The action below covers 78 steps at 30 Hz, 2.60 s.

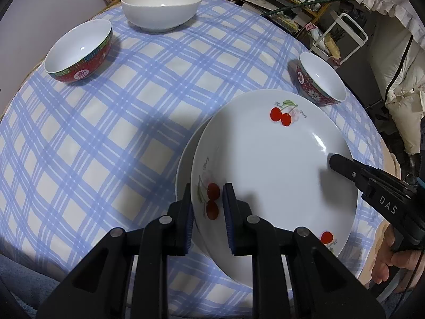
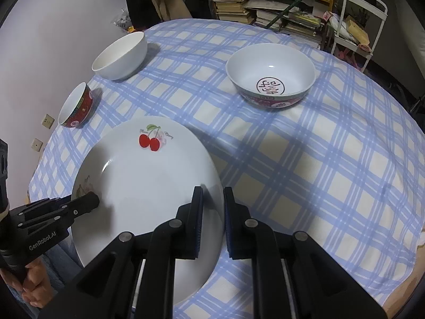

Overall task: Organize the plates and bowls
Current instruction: 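Carry the cherry plate with both tools and lower it onto another cherry plate, then open both tools to release the cherry plate onto the stack, then close the left tool on a large white bowl rim while the right tool grips it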

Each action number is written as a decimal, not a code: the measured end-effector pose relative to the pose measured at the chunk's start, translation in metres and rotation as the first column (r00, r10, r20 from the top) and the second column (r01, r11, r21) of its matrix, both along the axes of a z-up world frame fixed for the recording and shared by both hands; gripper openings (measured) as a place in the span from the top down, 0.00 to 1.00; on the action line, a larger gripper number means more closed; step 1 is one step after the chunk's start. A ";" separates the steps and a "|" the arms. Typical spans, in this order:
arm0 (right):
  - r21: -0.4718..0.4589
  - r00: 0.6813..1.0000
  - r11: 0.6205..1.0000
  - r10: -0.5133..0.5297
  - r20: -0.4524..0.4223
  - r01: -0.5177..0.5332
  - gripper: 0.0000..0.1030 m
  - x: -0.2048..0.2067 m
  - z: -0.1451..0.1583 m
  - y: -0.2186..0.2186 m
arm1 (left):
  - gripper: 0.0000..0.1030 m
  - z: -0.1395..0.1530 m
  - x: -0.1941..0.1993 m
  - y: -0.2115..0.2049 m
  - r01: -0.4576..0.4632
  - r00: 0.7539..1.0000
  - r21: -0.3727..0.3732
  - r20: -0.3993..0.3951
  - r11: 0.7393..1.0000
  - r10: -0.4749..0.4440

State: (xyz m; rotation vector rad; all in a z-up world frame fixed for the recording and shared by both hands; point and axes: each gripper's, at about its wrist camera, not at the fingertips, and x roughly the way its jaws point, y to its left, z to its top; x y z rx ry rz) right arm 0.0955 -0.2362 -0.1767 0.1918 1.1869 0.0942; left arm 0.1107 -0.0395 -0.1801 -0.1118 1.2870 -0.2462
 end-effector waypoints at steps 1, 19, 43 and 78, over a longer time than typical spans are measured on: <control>0.000 1.000 1.000 0.001 -0.001 -0.001 0.84 0.000 0.000 0.001 | 0.81 -0.001 0.000 0.000 -0.001 1.000 0.003 -0.003 1.000 0.001; -0.054 0.999 0.998 0.019 -0.047 -0.021 0.84 0.003 -0.014 0.007 | 0.80 -0.022 0.001 -0.010 0.004 0.999 0.055 -0.040 0.999 -0.002; -0.176 0.995 0.982 0.062 -0.075 -0.074 0.79 -0.001 -0.020 0.026 | 0.80 -0.010 -0.014 -0.009 0.002 0.999 0.155 0.031 0.988 -0.007; -0.093 0.968 0.995 0.043 0.246 -0.021 0.08 0.060 0.076 0.028 | 0.26 0.086 0.032 0.024 -0.021 0.965 0.211 0.258 0.977 -0.035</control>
